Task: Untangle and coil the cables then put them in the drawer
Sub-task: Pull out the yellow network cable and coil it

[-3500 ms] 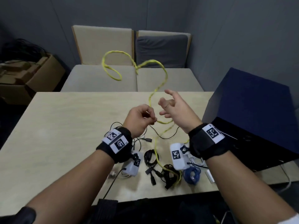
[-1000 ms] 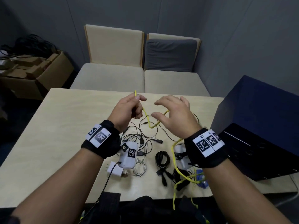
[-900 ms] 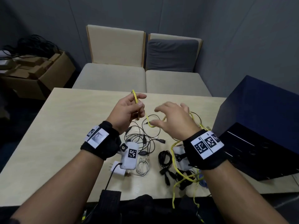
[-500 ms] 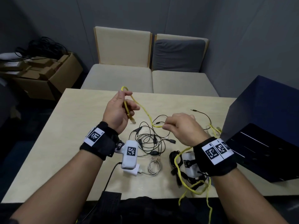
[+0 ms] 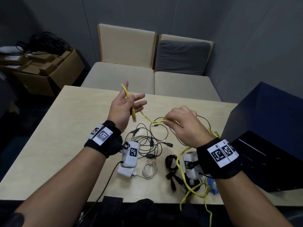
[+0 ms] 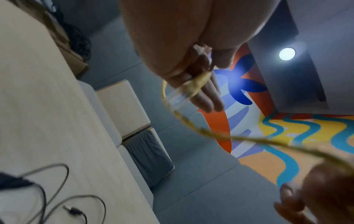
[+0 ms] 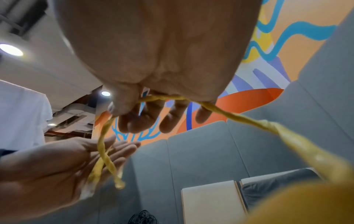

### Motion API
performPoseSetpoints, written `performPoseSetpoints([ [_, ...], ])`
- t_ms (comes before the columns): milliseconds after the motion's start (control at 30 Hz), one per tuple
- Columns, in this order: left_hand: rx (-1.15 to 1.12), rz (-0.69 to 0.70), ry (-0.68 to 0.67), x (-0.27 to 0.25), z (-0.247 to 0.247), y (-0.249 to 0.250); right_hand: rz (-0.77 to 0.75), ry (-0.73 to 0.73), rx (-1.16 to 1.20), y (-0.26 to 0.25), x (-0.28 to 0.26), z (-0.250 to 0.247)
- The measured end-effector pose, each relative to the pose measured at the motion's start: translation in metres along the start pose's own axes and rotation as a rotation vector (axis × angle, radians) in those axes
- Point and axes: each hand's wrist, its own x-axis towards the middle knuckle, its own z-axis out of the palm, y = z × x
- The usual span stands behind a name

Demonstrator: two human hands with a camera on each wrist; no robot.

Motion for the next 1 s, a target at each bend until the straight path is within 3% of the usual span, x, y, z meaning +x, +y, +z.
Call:
performPoseSetpoints([
  [133,-0.022,-0.035,0.011,0.004,0.014,-0.009,-0.022,-0.068,0.024,-0.003,0.001,-0.004],
  [300,-0.084,0.023,0.092,0.012,0.019,-0.016,-0.041,-0.161,0.027,-0.002,-0.003,-0.015],
  [467,0.027,0.031,0.061,0.010,0.030,-0.020,-0.114,0.009,0.096,-0.007,-0.007,-0.035],
  [600,0.249,0.053,-0.125,0.001,0.049,-0.021,-0.187,0.080,0.071,-0.002,0.000,-0.048],
  [700,0.404,-0.006,-0.316,-0.006,0.059,-0.023,-0.218,0.157,0.036,0.007,0.008,-0.059],
  [800,0.521,-0.048,-0.384,-0.017,0.064,-0.019,-0.196,0.216,0.011,0.018,0.015,-0.068],
  [1000,0.308,-0.058,-0.481,-0.030,0.076,-0.018,-0.008,0.392,0.148,0.042,0.026,-0.060],
])
